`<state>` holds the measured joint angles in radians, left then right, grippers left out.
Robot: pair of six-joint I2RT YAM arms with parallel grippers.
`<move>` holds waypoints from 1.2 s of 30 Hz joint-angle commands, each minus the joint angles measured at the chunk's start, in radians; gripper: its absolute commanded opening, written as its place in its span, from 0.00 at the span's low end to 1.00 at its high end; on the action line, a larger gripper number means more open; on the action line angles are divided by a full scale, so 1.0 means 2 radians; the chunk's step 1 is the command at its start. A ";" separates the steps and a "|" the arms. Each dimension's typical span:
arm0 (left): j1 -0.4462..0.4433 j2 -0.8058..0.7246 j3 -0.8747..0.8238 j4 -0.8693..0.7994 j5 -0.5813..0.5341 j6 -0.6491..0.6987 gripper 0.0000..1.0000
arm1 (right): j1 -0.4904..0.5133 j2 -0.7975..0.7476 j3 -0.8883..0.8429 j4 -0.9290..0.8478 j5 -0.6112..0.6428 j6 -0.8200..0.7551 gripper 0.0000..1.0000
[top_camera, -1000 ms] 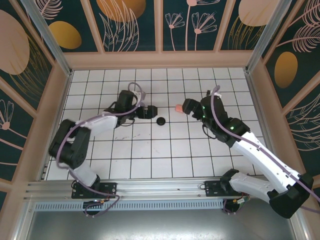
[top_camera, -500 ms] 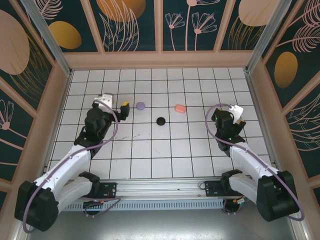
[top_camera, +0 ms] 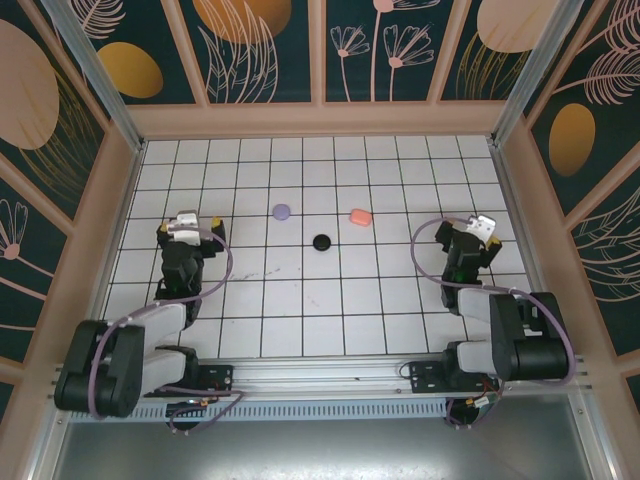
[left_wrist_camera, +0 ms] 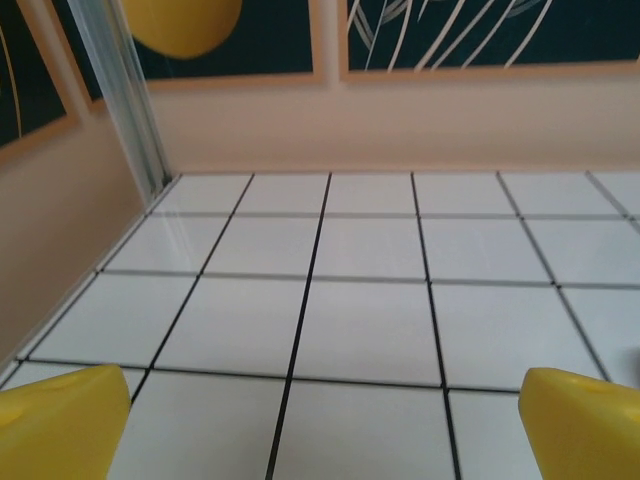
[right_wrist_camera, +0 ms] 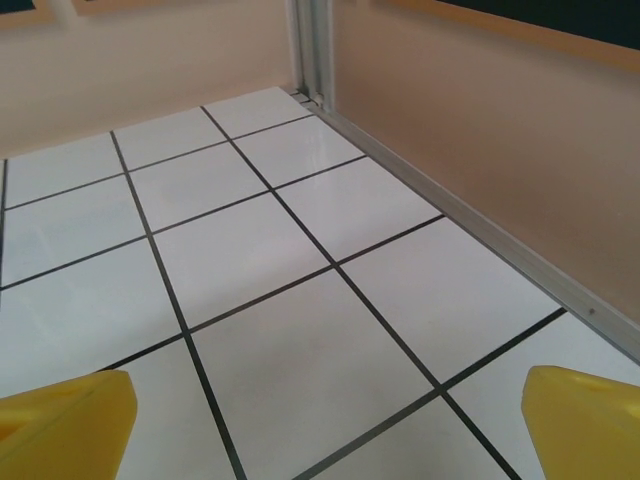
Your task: Insert the wireless bluetooth earbuds into the charging case
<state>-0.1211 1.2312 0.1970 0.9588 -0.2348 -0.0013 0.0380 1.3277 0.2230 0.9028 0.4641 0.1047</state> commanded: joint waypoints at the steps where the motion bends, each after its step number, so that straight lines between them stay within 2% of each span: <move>1: 0.024 0.045 -0.011 0.131 0.053 0.000 0.99 | -0.025 0.004 -0.022 0.124 -0.082 -0.003 0.99; 4: 0.038 0.086 -0.020 0.179 0.087 -0.004 0.99 | -0.044 0.040 -0.050 0.213 -0.124 0.012 0.99; 7: 0.050 0.112 -0.008 0.179 0.121 -0.005 0.99 | -0.045 0.063 -0.036 0.210 -0.181 -0.010 0.99; 9: 0.057 0.137 0.002 0.185 0.133 -0.009 0.99 | -0.039 0.108 -0.038 0.261 -0.192 -0.025 0.99; 10: 0.064 0.144 0.005 0.185 0.138 -0.017 0.99 | -0.035 0.112 -0.030 0.246 -0.197 -0.032 0.99; 11: 0.070 0.144 0.008 0.178 0.148 -0.023 0.99 | -0.034 0.100 -0.008 0.184 -0.208 -0.034 0.99; 12: 0.072 0.145 0.010 0.176 0.150 -0.023 0.99 | -0.034 0.109 0.001 0.187 -0.211 -0.036 0.99; 16: 0.072 0.148 0.024 0.152 0.109 -0.036 0.99 | -0.033 0.106 0.001 0.182 -0.210 -0.037 0.99; 24: 0.072 0.149 0.026 0.151 0.108 -0.037 0.99 | -0.027 0.107 0.002 0.181 -0.199 -0.040 0.99; 36: 0.071 0.150 0.027 0.148 0.102 -0.037 0.99 | -0.036 0.107 0.005 0.174 -0.222 -0.039 0.99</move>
